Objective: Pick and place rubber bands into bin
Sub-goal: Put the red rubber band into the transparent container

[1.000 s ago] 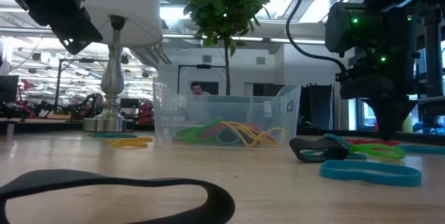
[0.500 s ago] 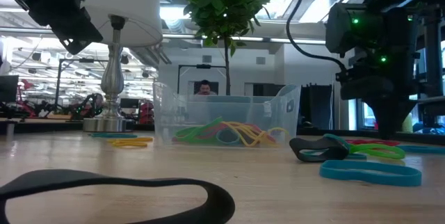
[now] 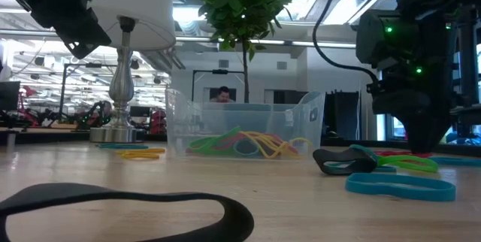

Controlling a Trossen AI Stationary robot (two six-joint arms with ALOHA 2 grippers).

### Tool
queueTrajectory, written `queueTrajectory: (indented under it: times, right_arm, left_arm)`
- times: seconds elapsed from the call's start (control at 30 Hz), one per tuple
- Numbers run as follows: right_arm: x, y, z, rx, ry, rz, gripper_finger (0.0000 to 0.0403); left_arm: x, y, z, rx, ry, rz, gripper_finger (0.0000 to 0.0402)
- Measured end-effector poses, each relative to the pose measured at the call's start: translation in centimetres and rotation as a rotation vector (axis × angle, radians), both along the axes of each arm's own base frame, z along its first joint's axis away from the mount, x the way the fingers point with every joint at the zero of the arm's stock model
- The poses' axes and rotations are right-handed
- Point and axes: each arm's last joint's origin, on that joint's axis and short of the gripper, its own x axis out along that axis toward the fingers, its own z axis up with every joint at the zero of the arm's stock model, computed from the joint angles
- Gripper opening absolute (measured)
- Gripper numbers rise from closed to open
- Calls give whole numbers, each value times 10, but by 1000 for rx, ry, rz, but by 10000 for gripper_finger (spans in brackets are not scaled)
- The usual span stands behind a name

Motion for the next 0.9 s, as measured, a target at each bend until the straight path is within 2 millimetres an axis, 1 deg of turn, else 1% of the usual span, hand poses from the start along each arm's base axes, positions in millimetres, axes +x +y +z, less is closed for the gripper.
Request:
queueTrajectory:
  times: [0.17,0.3,0.4,0.57,0.6,0.77,0.9]
  right_arm:
    - [0,0,0,0,1,2,118]
    - [0,0,0,0,-3,4,104]
    - [3,0,0,2,-29,5,79]
    - [5,0,0,3,-48,9,16]
    - [5,0,0,3,-48,9,9]
    - [5,0,0,3,-48,8,12]
    - [4,0,2,5,-53,8,4]
  left_arm:
    - [0,0,0,0,0,0,3]
    - [0,0,0,0,0,0,3]
    - [0,0,0,0,0,0,3]
    - [0,0,0,0,0,0,3]
    - [0,0,0,0,0,0,3]
    - [0,0,0,0,0,0,3]
    - [0,0,0,0,0,0,3]
